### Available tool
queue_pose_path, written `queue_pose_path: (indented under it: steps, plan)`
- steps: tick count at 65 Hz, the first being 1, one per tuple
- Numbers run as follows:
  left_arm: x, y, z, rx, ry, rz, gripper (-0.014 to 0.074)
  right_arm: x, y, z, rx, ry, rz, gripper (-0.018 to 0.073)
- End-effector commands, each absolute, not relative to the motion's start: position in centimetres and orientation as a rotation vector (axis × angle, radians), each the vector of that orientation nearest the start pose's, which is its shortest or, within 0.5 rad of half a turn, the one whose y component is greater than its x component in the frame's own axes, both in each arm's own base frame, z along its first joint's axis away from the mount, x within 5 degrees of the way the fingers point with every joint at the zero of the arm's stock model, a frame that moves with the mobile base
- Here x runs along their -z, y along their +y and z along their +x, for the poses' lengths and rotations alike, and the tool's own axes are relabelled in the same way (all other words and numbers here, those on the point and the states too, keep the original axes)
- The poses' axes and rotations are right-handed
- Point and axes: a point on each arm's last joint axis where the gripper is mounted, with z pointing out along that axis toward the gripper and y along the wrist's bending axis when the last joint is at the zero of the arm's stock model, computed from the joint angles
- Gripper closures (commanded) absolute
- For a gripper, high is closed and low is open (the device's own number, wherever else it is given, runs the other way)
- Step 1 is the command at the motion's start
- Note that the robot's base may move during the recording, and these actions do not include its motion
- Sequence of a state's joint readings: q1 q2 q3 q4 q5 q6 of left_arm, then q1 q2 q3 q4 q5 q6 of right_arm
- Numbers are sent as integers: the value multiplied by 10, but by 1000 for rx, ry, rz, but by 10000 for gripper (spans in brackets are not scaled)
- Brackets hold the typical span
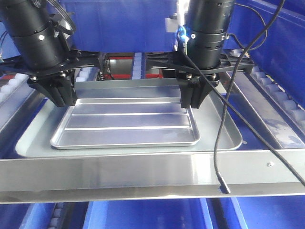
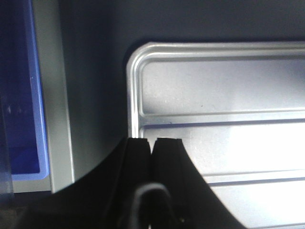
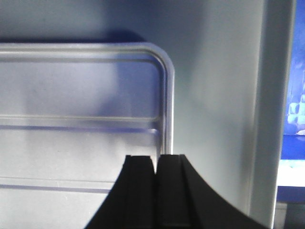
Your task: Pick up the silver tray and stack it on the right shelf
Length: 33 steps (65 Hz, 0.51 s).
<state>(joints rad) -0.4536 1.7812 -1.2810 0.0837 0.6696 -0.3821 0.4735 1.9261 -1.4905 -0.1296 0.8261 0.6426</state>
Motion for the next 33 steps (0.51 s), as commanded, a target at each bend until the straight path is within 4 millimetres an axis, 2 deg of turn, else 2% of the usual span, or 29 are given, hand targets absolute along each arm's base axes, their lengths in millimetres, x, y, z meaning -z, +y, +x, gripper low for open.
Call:
queue_pose_path:
  steps: [1, 8, 15, 33]
  plan:
    - [-259, -160, 344, 222, 2552, 166, 689, -270, 178, 372, -253, 2588, 126, 507]
    - [-260, -155, 344, 204, 2596, 140, 688, -277, 178, 372, -247, 2594, 132, 507]
    - [-269, -153, 340, 233, 2584, 118, 688, -290, 178, 370, -276, 2552, 128, 507]
    - [-303, -156, 309, 342, 2401, 162, 688, -335, 184, 343, -398, 2356, 7, 507]
